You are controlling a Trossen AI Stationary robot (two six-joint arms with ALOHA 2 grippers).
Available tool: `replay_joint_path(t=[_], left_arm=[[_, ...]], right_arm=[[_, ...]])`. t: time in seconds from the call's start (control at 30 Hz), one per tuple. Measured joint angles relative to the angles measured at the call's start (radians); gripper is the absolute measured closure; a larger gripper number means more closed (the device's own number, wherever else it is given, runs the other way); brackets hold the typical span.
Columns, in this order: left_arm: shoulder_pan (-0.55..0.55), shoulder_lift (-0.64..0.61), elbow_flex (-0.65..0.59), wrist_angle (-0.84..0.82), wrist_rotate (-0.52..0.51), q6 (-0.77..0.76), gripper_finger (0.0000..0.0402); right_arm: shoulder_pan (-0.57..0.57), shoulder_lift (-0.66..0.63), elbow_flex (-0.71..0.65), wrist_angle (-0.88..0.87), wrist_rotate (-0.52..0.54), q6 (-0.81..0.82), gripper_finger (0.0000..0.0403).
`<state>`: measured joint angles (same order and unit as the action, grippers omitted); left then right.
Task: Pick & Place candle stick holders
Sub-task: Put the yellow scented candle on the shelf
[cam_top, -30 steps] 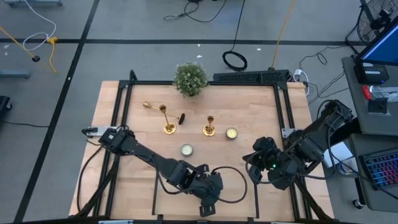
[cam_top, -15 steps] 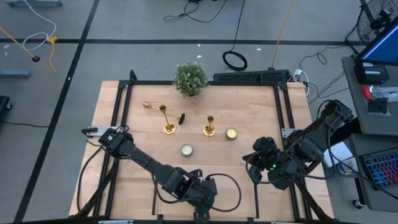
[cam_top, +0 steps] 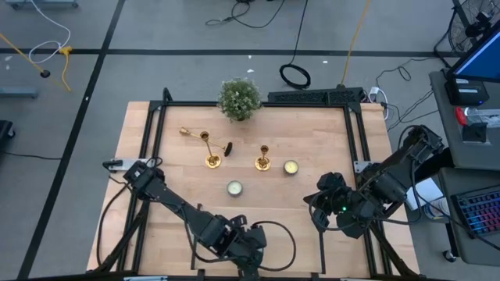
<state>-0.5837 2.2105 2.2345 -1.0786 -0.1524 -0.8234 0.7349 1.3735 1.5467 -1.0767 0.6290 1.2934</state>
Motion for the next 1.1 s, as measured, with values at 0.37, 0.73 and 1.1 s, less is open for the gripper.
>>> replay_joint_path(t=[0.37,0.73,1.1], left_arm=[[-0.027,-0.022,0.0,-0.051,-0.005,-0.05,0.0402],[-0.045,-0.037,0.0,-0.08,0.019,-0.063,0.0402],[-0.056,-0.038,0.0,-0.142,0.021,-0.074,0.0402]], right_arm=[[0.0,0.0,0.0,0.007,0.003,-0.016,0.0403],[0.0,0.0,0.0,0.011,0.025,-0.019,0.0403],[-0.003,0.001,0.0,0.011,0.026,-0.019,0.0403]])
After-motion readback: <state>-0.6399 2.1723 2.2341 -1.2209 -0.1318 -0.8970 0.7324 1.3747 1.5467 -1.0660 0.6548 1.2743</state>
